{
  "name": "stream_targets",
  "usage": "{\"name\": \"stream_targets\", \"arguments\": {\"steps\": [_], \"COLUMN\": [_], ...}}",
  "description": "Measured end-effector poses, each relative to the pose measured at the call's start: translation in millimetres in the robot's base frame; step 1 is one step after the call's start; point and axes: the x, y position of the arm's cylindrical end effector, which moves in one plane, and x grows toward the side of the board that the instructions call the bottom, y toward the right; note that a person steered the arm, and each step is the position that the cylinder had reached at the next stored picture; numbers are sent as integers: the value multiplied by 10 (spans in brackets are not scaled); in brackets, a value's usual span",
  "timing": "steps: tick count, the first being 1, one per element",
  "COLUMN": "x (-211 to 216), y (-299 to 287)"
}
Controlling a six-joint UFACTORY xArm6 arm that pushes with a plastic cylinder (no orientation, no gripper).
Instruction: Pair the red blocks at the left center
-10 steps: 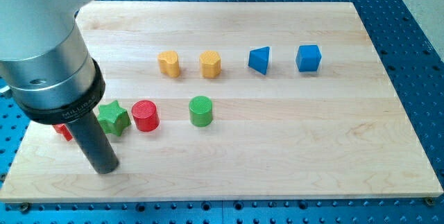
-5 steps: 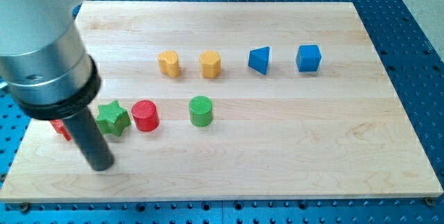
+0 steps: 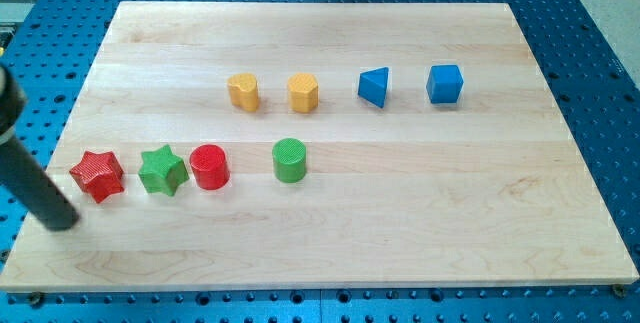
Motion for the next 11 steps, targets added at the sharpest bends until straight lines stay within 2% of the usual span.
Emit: {"name": "stream_targets", "arguments": {"steps": [1, 2, 3, 4, 5, 6, 7, 8, 9, 10, 11], "x": [-287, -65, -353, -743, -793, -1007, -1025, -224, -112, -747, -573], "y": [101, 174, 500, 500, 355, 987, 1749, 1910, 1672, 1482, 1373]}}
